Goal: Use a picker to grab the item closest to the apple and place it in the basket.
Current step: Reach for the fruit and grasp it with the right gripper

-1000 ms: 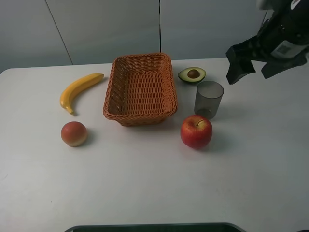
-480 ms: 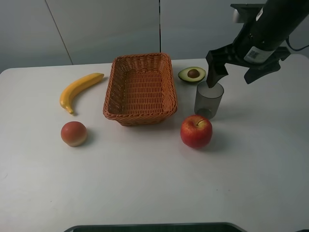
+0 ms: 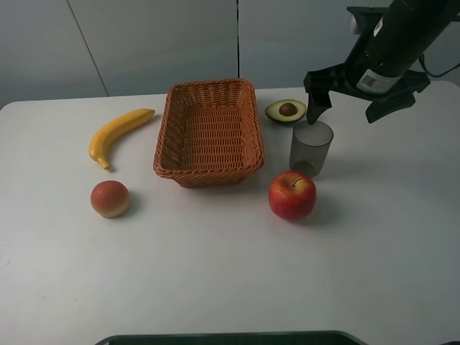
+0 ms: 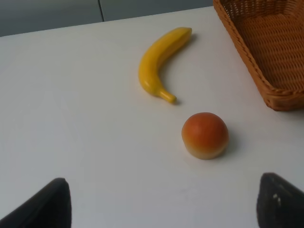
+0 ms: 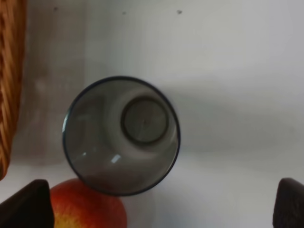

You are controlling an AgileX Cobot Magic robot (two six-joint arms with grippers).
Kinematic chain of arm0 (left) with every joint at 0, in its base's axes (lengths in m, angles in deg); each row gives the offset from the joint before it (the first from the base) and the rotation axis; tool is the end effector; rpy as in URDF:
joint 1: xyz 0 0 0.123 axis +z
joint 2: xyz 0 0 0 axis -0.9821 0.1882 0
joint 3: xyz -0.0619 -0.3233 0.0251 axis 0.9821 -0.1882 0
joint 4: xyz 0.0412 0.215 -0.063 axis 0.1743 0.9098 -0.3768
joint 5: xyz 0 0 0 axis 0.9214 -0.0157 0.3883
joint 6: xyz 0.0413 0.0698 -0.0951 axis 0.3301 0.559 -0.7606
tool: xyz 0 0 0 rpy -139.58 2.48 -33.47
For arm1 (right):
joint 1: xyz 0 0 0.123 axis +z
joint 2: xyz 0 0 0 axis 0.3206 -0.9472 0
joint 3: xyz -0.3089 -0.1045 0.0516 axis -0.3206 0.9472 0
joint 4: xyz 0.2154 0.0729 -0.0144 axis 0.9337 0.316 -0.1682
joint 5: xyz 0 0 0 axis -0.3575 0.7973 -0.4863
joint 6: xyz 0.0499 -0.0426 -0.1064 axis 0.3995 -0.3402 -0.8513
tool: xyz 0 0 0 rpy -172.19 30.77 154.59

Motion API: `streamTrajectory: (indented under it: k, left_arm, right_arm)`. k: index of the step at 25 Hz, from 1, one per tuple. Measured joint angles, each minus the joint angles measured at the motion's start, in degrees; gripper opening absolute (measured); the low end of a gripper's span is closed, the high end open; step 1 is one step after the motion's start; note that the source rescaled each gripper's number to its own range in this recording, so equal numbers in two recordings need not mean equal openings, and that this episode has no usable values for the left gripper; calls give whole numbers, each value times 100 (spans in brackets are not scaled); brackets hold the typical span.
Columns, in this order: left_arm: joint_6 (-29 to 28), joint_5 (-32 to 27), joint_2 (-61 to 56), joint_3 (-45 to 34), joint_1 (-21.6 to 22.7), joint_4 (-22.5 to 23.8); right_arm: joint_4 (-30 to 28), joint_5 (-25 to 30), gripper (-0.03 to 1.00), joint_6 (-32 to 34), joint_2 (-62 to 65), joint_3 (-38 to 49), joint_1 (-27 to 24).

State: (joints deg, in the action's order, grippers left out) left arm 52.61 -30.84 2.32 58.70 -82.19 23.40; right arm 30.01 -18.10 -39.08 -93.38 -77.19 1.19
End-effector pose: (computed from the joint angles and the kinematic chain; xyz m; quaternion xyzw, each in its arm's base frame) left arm -0.0441 -0.0004 0.2499 0.0471 0.8562 -0.0115 0.5144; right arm 0.3009 0.1096 0.2483 -0.0312 0.9893 0.0469 0.1343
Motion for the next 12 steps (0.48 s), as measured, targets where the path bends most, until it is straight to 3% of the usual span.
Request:
streamTrajectory:
  k: [12]
  left_arm:
    - [0,0,0,0,0,0]
  right_arm:
    - [-44,-118,100,558,-372,-177,0]
